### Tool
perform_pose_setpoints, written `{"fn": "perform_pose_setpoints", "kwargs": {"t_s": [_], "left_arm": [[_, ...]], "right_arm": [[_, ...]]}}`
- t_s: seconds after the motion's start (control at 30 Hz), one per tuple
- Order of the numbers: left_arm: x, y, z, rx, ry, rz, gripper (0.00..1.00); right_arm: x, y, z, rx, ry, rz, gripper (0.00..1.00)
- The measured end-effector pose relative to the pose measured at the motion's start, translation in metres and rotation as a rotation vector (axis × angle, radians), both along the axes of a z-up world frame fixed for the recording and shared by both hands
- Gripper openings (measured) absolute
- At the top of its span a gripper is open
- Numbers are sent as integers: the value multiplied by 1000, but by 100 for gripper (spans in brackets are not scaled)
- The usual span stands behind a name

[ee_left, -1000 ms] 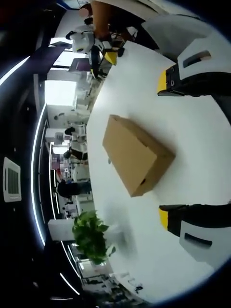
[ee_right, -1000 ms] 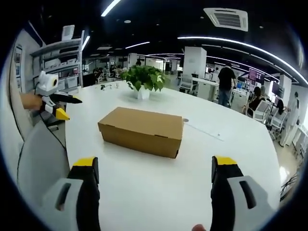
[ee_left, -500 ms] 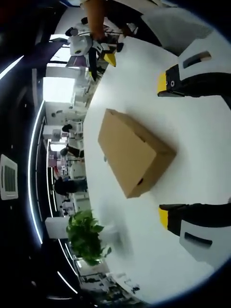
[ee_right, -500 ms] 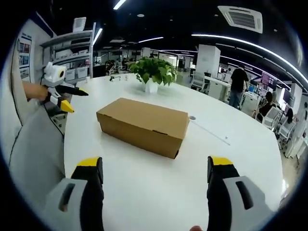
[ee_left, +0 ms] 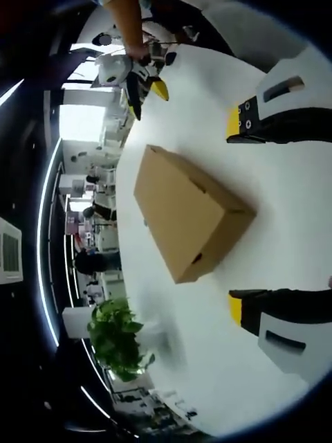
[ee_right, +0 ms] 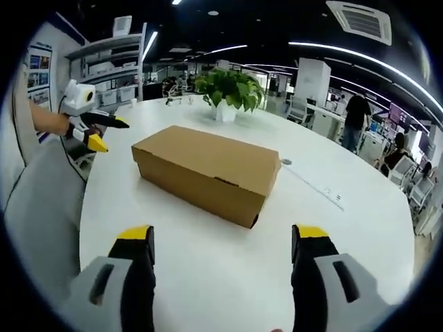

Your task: Operate the shoe box by opening the lid, removing the specified soft item, and placing it in the target area until the item is outside and the box remains undamaged.

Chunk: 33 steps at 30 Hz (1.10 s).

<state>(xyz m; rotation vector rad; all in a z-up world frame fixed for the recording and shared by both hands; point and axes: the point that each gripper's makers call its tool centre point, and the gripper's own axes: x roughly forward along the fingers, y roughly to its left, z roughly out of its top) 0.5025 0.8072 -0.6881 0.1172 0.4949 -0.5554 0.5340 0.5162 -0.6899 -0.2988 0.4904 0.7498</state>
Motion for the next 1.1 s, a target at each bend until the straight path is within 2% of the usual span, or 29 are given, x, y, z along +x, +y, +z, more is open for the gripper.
{"fn": "perform_pose_setpoints", "kwargs": {"t_s": [0.23,0.53,0.83,1.1], "left_arm": [[9,-3,-9,-5,7,33,87],[14,-14,-23,-5,26,68,85],[25,-19,-30,-2,24,121,86],[38,-28,-35,-9,38,144,80]], "right_arm": [[20,9,-3,-7,-10,43,70],[40,16,-16,-15,18,77,67],[60,21,-21,-3,28,81,63],[73,31,-28,5,35,78,56]]}}
